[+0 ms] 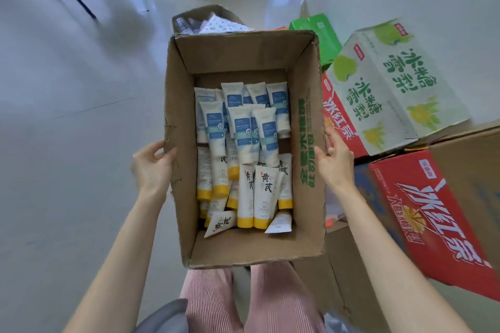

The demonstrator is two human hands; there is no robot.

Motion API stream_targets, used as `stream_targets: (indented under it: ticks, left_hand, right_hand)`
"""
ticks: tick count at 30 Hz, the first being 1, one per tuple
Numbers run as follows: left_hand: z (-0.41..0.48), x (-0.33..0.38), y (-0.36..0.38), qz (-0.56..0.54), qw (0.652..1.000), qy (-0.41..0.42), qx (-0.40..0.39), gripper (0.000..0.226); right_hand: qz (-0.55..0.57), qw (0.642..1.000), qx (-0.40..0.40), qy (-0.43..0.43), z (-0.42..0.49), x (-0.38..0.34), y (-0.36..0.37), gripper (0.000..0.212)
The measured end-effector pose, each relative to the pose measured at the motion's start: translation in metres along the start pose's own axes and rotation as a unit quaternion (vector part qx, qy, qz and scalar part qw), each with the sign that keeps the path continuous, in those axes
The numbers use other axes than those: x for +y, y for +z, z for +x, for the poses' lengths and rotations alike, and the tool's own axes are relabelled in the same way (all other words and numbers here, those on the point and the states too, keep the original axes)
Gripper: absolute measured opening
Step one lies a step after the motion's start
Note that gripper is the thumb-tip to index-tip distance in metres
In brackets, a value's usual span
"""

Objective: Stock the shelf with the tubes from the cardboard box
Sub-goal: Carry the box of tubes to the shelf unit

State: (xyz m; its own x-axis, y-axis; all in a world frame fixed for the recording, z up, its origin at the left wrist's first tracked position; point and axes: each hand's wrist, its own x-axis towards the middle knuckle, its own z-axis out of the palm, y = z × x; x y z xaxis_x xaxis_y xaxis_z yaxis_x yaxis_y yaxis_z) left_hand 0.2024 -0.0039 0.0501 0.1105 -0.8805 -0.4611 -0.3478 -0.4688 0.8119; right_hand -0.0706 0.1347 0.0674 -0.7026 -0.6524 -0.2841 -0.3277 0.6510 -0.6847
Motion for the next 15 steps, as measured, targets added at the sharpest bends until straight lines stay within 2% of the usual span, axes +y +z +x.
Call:
stream_targets:
  ticks: [4, 10, 15]
  left_hand:
    - [-0.012, -0.01, -0.08, -0.005, 0.999, 0.003, 0.054, 0.037]
    - [-0.037, -0.048, -0.211, -0.04, 0.992, -0.024, 0.121, 0.028]
    - [-0.076, -0.097, -0.305, -0.062, 0.975, -0.049, 0.206, 0.04]
  right_hand:
    - [-0.004, 0.998, -0.03, -0.059, -0.039, -0.055, 0.035, 0.047]
    - [0.008, 0.985, -0.117, -0.126, -0.102, -0.118, 0.105, 0.046]
    - [-0.019, 0.967, -0.176, -0.184, -0.158, -0.166, 0.171, 0.046]
